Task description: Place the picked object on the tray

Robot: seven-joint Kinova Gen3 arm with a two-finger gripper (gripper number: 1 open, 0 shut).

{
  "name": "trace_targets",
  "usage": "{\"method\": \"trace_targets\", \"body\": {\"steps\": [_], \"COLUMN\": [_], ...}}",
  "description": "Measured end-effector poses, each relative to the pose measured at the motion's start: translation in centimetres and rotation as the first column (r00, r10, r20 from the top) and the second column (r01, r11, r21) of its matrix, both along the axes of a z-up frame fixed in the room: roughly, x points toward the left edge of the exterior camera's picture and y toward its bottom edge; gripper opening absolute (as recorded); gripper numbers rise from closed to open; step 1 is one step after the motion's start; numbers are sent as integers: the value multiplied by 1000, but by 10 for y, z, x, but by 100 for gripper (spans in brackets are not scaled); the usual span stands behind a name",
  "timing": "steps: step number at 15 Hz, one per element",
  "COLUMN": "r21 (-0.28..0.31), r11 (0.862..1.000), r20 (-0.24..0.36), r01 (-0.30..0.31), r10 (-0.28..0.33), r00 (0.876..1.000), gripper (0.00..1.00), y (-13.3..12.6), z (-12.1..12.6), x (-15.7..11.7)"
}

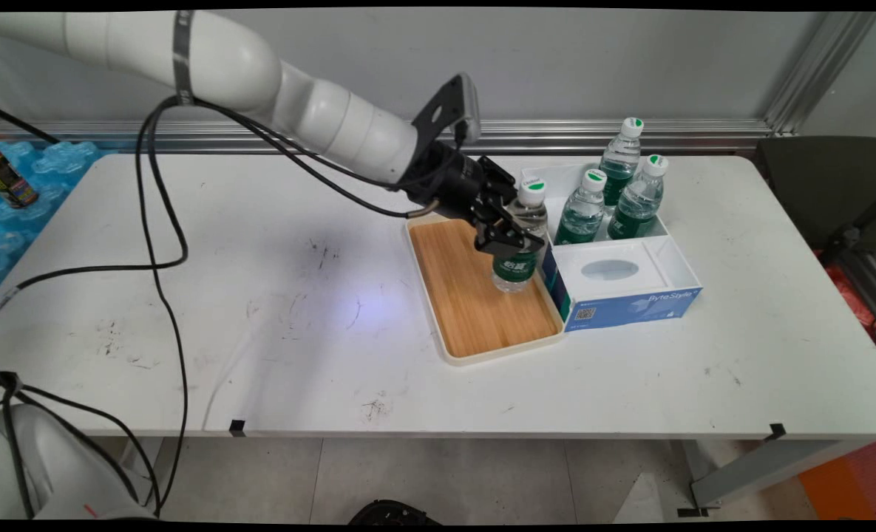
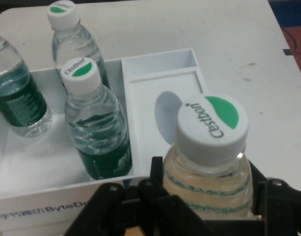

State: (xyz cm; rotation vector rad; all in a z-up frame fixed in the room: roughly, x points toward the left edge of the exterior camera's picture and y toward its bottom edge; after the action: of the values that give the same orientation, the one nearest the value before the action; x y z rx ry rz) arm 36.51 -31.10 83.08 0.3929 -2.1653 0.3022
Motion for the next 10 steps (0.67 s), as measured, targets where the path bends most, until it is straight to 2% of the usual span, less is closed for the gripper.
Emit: {"method": "trace_targets", "body": {"steps": [10], "r21": [-22], "r11": [1000], "r20": [12], "r01": [15], "r10": [-15], "r00": [1000], "gripper": [0], "y": [-10], "z": [-36], "x": [-15]}}
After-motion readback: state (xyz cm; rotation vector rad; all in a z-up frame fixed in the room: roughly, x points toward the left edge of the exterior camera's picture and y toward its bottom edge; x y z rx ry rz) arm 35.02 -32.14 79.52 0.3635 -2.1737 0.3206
